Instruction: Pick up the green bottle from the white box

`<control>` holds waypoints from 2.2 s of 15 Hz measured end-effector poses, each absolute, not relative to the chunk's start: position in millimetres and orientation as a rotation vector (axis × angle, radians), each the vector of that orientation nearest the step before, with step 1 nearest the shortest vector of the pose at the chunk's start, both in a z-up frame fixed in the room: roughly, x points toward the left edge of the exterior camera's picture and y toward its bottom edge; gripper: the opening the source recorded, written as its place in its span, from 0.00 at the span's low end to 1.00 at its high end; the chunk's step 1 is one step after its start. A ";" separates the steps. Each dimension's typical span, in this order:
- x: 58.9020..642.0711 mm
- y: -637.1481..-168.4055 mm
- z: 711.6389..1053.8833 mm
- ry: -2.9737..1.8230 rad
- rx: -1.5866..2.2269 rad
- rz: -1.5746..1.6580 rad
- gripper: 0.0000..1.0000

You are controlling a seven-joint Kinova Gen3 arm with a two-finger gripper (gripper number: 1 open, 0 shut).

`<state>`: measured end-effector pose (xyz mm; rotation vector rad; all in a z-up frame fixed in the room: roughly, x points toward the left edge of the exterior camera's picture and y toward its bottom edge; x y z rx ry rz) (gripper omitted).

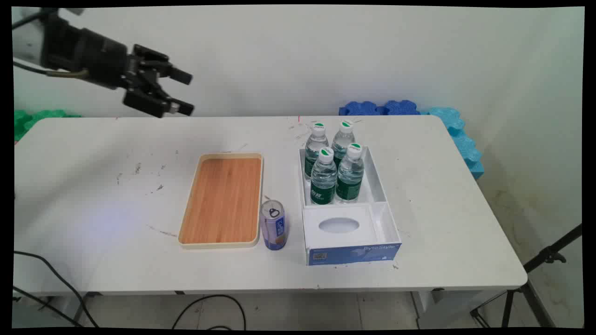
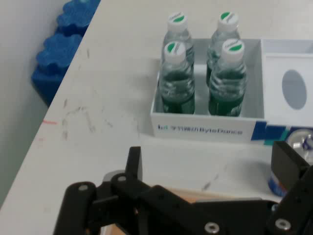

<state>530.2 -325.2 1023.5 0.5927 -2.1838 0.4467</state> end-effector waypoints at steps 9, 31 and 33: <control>417.0 -355.1 991.4 -2.188 0.556 0.420 1.00; 327.9 -423.1 839.6 -2.238 0.582 0.316 1.00; 322.7 -426.0 831.1 -2.224 0.589 0.296 1.00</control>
